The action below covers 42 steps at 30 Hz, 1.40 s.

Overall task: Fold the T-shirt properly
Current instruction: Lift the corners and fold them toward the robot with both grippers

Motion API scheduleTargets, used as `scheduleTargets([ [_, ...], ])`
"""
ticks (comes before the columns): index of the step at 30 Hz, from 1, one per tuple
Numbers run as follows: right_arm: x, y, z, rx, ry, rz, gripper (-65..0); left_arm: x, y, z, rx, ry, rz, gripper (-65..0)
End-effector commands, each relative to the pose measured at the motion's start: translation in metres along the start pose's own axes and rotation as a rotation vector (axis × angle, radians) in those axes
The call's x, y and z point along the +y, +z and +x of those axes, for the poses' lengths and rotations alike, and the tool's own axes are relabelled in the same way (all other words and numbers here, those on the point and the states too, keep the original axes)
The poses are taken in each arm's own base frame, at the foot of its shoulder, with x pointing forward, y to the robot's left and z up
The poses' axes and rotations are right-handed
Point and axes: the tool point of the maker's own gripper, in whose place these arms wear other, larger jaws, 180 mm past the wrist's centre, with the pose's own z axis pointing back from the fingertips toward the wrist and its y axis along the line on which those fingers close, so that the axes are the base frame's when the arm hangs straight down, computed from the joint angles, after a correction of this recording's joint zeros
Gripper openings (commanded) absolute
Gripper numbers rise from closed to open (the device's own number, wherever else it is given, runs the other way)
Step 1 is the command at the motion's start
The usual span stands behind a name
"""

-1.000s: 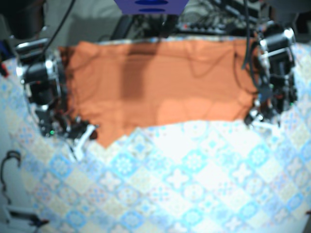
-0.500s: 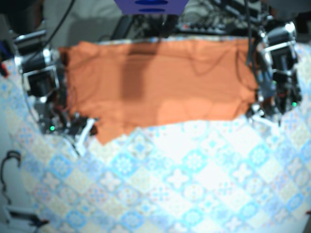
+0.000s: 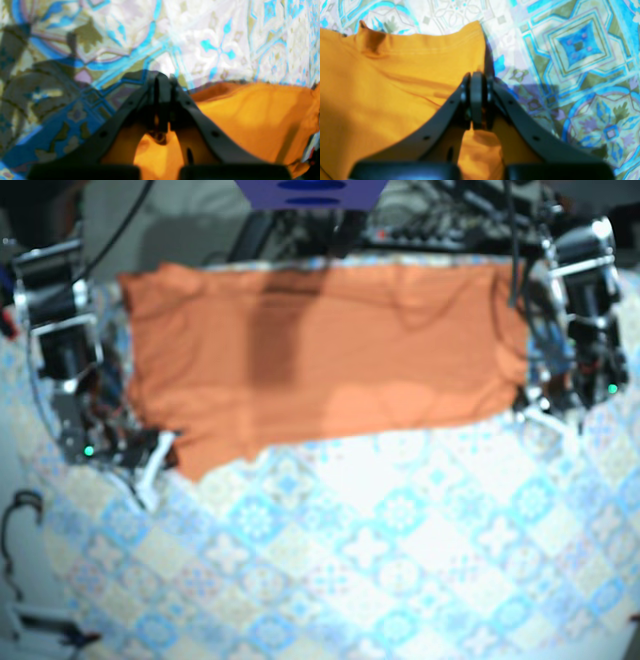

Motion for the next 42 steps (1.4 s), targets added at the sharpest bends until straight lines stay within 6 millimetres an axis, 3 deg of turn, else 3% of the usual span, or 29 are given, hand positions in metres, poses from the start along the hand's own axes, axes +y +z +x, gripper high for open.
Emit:
scheduleTargets([
  [1,-0.011,0.012,0.030,-0.081,0.010,-0.018,-65.0,-0.002,0.014,0.023,-0.054,-0.042,-0.003,-65.0],
  [3,-0.010,0.016,0.025,-0.089,0.014,-0.020,-65.0,-0.011,0.018,0.028,-0.060,-0.079,-0.011,-65.0],
  [7,0.003,0.022,0.036,-0.102,0.070,-0.005,-65.0,-0.013,0.020,0.026,-0.051,-0.095,-0.012,-65.0],
  [15,0.026,0.027,0.026,-0.097,0.127,0.024,-65.0,-0.026,0.027,0.022,-0.045,-0.172,-0.019,-65.0],
  [28,-0.011,0.071,0.001,-0.104,0.094,-0.078,-65.0,-0.041,0.032,0.001,0.004,-0.315,-0.025,-65.0],
  [34,-0.016,0.082,-0.018,-0.100,0.074,-0.098,-65.0,-0.036,0.035,-0.003,0.013,-0.327,-0.011,-65.0],
  [42,-0.004,0.091,-0.030,-0.102,0.097,-0.092,-65.0,-0.025,0.042,-0.007,0.034,-0.363,0.002,-65.0],
])
